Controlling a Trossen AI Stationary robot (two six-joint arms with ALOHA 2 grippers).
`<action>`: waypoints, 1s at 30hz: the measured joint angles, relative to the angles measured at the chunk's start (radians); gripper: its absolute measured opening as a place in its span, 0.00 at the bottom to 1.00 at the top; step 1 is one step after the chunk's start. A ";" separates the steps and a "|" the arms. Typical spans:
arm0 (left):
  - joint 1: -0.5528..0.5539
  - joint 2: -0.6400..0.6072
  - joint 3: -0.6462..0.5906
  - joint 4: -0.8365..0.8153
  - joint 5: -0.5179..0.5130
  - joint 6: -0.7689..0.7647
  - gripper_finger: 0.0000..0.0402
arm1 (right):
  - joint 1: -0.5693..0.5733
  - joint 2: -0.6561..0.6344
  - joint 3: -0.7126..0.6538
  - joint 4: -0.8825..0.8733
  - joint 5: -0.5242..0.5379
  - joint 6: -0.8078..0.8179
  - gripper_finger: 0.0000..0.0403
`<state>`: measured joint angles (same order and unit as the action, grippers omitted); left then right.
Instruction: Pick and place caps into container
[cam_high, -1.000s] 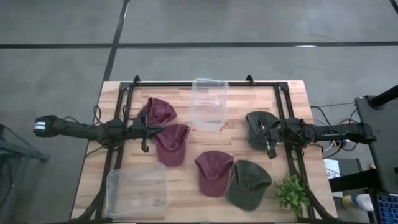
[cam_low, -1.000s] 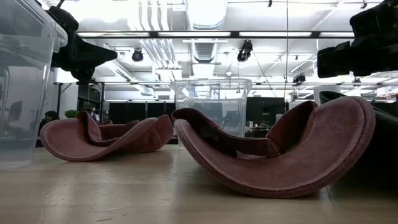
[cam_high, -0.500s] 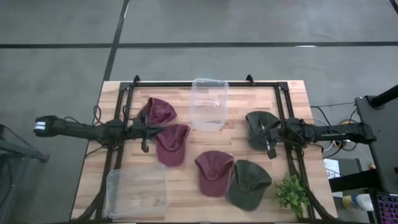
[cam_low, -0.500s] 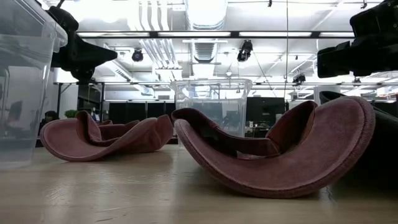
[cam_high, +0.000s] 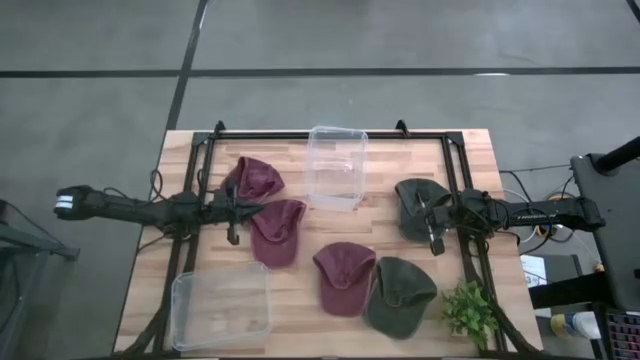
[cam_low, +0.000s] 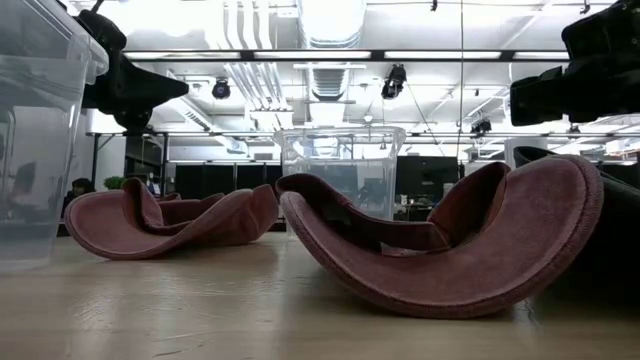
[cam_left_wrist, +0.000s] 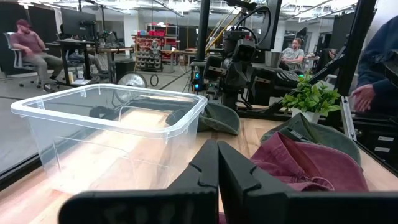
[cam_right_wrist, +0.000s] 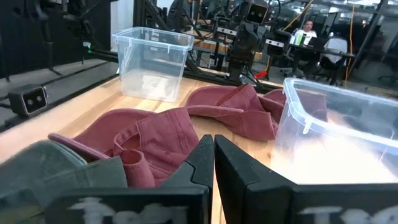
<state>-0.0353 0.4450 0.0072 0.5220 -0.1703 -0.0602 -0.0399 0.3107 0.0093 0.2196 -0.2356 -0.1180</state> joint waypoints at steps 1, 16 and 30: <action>0.000 0.000 0.000 0.000 0.000 0.000 0.00 | 0.000 0.000 0.000 0.000 0.000 0.052 0.02; 0.001 0.000 0.000 0.000 0.000 0.000 0.00 | 0.003 0.000 0.000 0.104 -0.007 0.542 0.02; 0.001 0.000 0.000 0.000 0.000 0.000 0.00 | 0.005 0.045 0.001 0.171 -0.118 0.818 0.02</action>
<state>-0.0345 0.4450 0.0074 0.5224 -0.1703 -0.0603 -0.0351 0.3562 0.0099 0.3908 -0.3537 0.7004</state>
